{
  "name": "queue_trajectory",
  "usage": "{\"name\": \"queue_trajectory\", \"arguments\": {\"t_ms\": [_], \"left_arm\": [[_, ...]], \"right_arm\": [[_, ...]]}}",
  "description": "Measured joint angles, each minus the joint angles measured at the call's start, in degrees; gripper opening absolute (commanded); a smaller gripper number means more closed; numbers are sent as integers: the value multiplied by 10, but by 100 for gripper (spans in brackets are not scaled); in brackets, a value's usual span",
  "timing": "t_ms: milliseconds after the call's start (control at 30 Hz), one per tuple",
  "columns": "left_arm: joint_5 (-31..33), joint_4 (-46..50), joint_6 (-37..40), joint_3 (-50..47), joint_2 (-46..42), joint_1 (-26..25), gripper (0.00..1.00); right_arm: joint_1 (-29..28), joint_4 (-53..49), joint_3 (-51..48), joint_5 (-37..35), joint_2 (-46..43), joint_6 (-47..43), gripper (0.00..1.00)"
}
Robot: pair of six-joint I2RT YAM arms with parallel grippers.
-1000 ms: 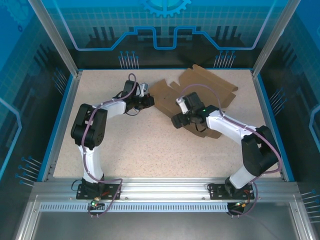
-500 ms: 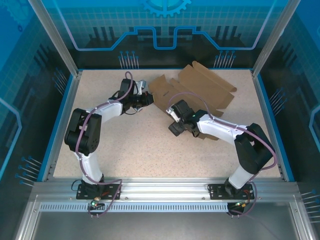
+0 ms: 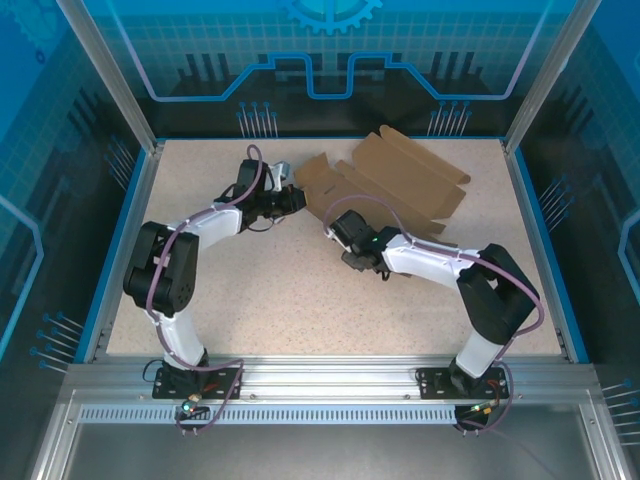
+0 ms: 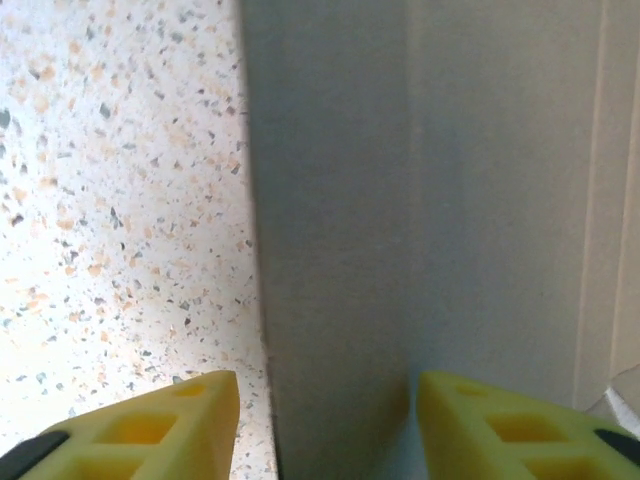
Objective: Fold the paper box
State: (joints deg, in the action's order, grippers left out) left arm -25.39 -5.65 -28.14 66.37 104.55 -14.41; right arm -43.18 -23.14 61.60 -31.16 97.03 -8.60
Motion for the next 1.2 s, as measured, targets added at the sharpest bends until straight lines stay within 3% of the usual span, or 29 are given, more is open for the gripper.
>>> {"name": "queue_trajectory", "arguments": {"t_ms": [200, 267, 433, 533, 733, 833, 1067, 1200], "left_arm": [[0, -3, -1, -7, -4, 0, 13], [1, -4, -3, -9, -5, 0, 19], [9, -11, -13, -17, -35, 0, 58], [26, -28, -21, -40, -89, 0, 72], [66, -60, -23, -103, -225, -5, 76], [95, -63, -6, -107, -264, -34, 77], [144, -55, 83, -107, -312, -143, 83], [165, -51, 143, -106, -336, -189, 90]], "right_arm": [[-4, 0, 1, -10, 0, 7, 7], [-4, -7, 7, -9, 0, 16, 1], [0, -38, 33, 15, -19, 59, 0], [15, -59, 55, 47, -51, 101, 0], [111, -64, 85, 159, -165, 203, 1], [153, -67, 119, 196, -213, 254, 1], [158, -68, 235, 231, -238, 342, 1], [158, -60, 251, 231, -244, 386, 1]]}}
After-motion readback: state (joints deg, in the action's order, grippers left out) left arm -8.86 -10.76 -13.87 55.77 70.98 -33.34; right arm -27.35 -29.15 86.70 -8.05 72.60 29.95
